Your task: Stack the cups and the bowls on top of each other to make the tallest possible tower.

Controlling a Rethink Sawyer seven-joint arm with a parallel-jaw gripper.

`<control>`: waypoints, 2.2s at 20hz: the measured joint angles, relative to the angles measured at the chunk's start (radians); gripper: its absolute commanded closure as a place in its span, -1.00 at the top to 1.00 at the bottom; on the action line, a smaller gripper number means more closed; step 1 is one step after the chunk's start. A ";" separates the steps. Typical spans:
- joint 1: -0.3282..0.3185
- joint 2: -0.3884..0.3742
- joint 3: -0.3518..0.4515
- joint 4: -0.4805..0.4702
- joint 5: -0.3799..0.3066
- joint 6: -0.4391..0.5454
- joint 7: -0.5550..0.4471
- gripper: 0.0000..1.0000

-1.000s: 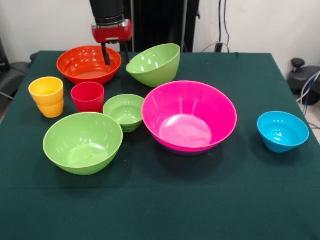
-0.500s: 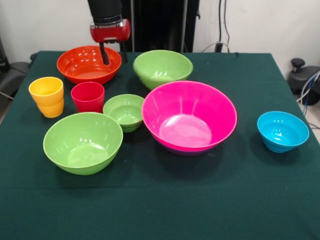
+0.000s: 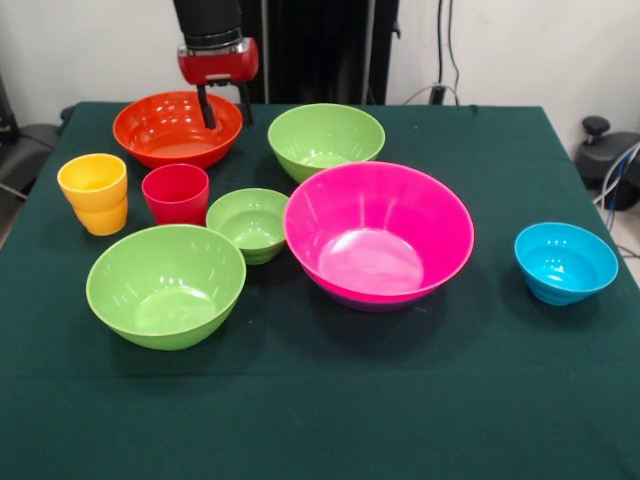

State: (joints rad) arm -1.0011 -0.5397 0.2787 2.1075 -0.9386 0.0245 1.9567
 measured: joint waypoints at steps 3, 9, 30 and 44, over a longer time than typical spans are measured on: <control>0.000 0.000 0.000 0.000 0.000 0.000 0.000 1.00; 0.001 0.001 0.000 0.000 0.000 0.000 0.000 1.00; 0.069 0.092 -0.059 -0.047 -0.004 -0.016 0.000 1.00; -0.008 0.094 -0.021 -0.046 -0.004 -0.016 0.000 1.00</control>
State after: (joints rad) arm -1.0087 -0.4455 0.2574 2.0619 -0.9424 0.0085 1.9565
